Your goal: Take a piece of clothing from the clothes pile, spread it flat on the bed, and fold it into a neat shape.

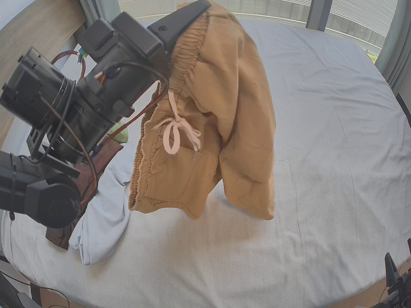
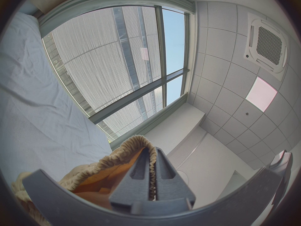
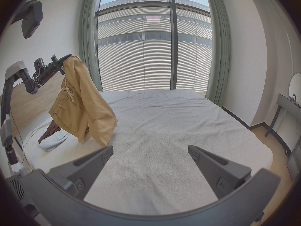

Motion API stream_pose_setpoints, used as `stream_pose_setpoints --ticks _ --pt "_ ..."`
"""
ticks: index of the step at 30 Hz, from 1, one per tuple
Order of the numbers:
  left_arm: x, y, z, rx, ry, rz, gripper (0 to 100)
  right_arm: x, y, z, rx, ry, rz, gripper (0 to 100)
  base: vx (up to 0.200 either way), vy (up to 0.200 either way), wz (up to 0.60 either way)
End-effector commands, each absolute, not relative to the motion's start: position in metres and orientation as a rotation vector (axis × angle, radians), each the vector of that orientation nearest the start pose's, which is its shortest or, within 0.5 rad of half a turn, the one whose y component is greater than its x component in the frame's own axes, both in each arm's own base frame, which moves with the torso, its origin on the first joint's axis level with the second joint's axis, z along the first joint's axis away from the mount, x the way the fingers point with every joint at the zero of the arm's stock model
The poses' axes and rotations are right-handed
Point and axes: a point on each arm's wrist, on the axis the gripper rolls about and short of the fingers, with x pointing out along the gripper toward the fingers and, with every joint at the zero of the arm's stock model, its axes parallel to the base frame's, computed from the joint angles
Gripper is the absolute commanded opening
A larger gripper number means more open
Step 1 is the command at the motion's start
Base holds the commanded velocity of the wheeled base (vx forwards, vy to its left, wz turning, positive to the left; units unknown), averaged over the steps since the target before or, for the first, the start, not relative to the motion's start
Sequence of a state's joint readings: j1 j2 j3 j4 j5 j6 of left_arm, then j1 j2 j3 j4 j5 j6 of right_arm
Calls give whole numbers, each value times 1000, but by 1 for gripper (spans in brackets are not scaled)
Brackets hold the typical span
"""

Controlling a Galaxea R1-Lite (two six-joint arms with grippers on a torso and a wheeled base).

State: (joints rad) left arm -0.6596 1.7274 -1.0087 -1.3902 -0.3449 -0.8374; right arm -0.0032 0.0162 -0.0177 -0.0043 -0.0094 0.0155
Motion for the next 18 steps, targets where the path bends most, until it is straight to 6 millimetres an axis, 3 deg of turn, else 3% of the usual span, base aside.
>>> stream_pose_setpoints --ticks 1,18 --pt "236 -188 287 -839 -237 -1191 0 -23 0 76 14 -5 -12 100 0 0 0" --pt "236 -182 282 -826 -269 -1201 0 -23 0 76 -2 -6 -8 100 0 0 0"
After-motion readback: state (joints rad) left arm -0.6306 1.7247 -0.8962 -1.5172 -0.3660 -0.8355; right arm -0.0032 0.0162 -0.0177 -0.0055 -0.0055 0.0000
